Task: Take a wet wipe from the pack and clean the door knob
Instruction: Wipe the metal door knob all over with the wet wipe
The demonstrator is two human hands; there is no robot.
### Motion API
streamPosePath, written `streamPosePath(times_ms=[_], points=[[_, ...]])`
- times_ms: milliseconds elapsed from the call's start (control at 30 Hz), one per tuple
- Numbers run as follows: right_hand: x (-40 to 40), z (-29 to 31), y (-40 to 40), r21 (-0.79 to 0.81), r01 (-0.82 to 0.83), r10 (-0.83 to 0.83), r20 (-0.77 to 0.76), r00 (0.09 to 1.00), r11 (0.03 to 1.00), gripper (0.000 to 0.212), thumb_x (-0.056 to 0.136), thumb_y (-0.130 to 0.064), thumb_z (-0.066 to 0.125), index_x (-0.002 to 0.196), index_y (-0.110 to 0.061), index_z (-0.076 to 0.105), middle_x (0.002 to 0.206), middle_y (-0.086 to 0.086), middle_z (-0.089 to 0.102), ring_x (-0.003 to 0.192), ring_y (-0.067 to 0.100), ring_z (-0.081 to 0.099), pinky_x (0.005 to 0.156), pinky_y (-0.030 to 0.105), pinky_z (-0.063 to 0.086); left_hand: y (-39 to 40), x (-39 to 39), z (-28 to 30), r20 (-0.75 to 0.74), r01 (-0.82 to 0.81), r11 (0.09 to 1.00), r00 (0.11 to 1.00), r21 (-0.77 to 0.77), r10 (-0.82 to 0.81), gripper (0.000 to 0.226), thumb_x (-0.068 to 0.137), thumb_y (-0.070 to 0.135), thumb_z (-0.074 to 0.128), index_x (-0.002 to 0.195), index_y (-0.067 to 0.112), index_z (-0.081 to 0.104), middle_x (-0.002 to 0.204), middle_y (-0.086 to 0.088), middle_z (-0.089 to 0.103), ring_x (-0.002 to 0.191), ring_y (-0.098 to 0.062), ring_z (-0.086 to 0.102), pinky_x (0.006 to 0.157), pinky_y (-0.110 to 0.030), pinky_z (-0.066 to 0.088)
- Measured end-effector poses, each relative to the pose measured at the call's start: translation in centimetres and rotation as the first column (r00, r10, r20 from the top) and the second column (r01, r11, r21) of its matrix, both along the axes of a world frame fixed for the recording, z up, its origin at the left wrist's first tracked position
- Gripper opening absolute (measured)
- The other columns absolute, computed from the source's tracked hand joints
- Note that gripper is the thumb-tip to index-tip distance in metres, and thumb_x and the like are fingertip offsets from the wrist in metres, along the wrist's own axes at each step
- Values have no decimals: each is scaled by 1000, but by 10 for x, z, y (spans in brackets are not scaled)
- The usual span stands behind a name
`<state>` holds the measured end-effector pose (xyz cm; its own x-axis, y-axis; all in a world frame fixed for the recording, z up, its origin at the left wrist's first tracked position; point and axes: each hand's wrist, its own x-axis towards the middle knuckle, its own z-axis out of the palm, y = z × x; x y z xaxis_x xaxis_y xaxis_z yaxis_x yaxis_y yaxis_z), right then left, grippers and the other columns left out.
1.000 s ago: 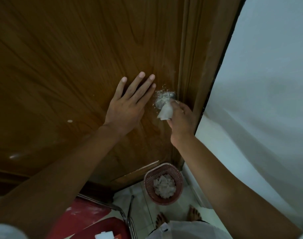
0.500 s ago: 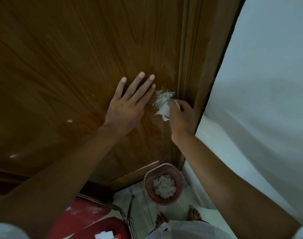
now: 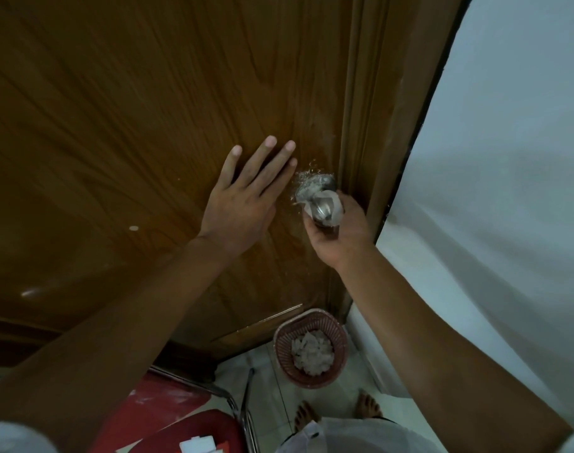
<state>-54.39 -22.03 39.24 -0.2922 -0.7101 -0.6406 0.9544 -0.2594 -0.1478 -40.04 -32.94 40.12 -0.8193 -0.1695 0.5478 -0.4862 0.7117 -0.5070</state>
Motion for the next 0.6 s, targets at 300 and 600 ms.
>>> streamPosePath(times_ms=[300, 600], points=[[12, -6, 0, 331, 148, 187, -788, 586, 932, 30, 91, -29, 72, 120, -20, 66, 113, -4, 64, 88, 1, 57, 63, 5, 50, -1, 1, -1, 0, 10, 1000, 1000, 0, -10, 62, 102, 22, 51, 159, 14, 28, 168, -5, 17, 155, -28, 14, 123, -52, 4], [19, -8, 6, 377, 289, 359, -926, 115, 880, 27, 93, -25, 69, 119, -18, 67, 118, 1, 62, 95, 7, 59, 73, 6, 50, -1, 1, -1, -19, 26, 1000, 999, -7, -26, 59, 102, 20, 50, 158, 13, 31, 167, -5, 22, 154, -28, 18, 123, -53, 6]])
